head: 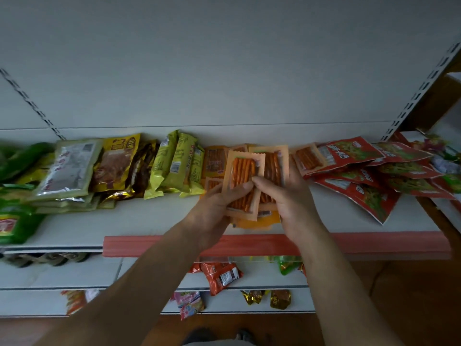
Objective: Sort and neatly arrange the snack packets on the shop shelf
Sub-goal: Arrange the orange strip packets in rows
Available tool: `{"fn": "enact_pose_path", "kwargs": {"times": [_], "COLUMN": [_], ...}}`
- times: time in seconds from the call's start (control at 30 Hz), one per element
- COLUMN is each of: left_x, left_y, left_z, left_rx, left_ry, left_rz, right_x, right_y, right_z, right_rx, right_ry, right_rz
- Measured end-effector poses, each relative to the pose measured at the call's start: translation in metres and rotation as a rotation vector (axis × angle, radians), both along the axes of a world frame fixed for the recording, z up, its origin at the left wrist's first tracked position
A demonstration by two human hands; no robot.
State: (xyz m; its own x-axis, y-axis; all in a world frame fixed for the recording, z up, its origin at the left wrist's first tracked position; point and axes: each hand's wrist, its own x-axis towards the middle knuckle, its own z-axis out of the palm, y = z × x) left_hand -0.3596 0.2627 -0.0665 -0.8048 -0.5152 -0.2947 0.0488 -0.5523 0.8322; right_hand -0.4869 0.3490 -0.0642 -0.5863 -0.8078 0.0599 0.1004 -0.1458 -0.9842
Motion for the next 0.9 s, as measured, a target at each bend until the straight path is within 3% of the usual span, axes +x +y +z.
{"fn": "enact_pose_path", "kwargs": {"times": [0.3,0.47,0.53,0.63,0.67,0.8,0.9], "left_x": [0.037,0.05,0.057,0.07,0.075,0.088,0.091], "left_y": [-0.008,-0.008,-0.012,-0.028,-0.035,-0.051,-0.05], "left_z": [0.009,-0.006,-0.011,-0.018,-0.02,-0.021,-0.018], "left_rx": [0.253,0.181,0.157,0.218,0.234,0.206,0.181], "left_ry": [0.074,0.071,0.057,0.023,0.01,-0.03,-0.047], "left_rz": [-0.098,-0.093,-0.063,0.078,0.131,0.198,0.165], "right_x": [0.046,0.065,0.069,0.061,0.055,0.042,0.04], "right_y": [-0.032,-0.038,-0.036,-0.023,-0.016,-0.012,-0.031], "right_z": [0.006,-0.006,-0.01,-0.015,-0.018,-0.034,-0.045], "right_rx": [-0.019,0.055,0.067,0.084,0.113,0.416,0.609], "right_ry": [0.045,0.153,0.069,-0.248,-0.272,0.182,0.387], "right_rz": [-0.104,-0.202,-0.246,-0.377,-0.439,-0.497,-0.458]}}
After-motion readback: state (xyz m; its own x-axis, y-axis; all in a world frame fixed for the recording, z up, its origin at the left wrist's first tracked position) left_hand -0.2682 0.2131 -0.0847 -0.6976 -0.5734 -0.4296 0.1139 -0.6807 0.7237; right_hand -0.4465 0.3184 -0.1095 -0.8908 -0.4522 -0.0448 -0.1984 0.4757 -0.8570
